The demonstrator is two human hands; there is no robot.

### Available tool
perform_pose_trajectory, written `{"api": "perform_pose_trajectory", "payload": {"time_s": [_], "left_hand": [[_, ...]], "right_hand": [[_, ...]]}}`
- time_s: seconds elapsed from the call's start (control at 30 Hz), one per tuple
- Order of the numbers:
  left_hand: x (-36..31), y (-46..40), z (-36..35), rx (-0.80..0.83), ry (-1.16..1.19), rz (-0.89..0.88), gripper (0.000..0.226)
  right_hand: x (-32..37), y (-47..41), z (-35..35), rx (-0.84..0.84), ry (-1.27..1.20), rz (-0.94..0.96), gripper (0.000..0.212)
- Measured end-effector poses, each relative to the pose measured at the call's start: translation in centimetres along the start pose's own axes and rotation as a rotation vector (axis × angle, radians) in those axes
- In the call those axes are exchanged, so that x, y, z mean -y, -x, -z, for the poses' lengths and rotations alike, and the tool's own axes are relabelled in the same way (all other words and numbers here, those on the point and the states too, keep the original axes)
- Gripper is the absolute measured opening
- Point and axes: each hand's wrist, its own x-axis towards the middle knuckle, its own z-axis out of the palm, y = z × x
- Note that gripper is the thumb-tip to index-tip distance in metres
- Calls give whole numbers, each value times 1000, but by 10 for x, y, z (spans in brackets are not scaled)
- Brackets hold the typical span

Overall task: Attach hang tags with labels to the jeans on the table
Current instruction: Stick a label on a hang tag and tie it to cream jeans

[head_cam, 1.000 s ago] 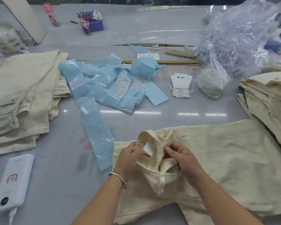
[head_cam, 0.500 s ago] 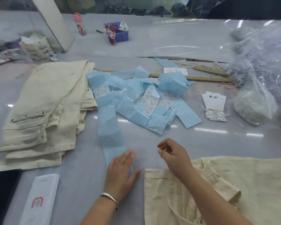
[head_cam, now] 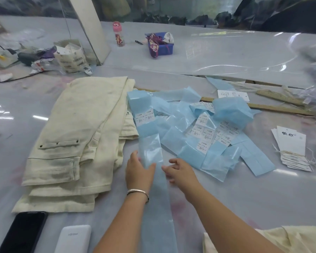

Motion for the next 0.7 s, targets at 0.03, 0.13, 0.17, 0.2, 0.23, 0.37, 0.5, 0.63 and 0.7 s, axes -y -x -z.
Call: {"api": "perform_pose_trajectory", "payload": {"time_s": [0.03, 0.13, 0.17, 0.2, 0.23, 0.37, 0.5, 0.63, 0.7], "left_hand": [[-6, -8, -3, 37, 46, 32, 74], [-18, -30, -7, 65, 220, 187, 76], [-20, -38, -7, 44, 282, 233, 74], [-23, -47, -6, 24, 339, 255, 70], [-25, -56, -3, 21, 391, 258, 63], [-45, -81, 14, 264, 713, 298, 47], [-70, -104, 38, 629, 939, 401, 60], [-67, -104, 31, 309, 391, 255, 17], [-53, -105, 26, 279, 350, 306, 21]], "right_hand": [[3, -6, -4, -8, 2, -25, 40], [12, -17, -9, 23, -90, -29, 23], [15, -20, -10, 67, -170, -7, 22], [18, -21, -9, 96, -231, 19, 24], [22, -22, -9, 98, -243, 56, 28], [35, -24, -6, 84, -125, 264, 35], [52, -23, -3, 145, 40, 459, 18], [57, -26, -4, -80, 181, 613, 37], [57, -24, -4, -121, 106, 603, 23]]}}
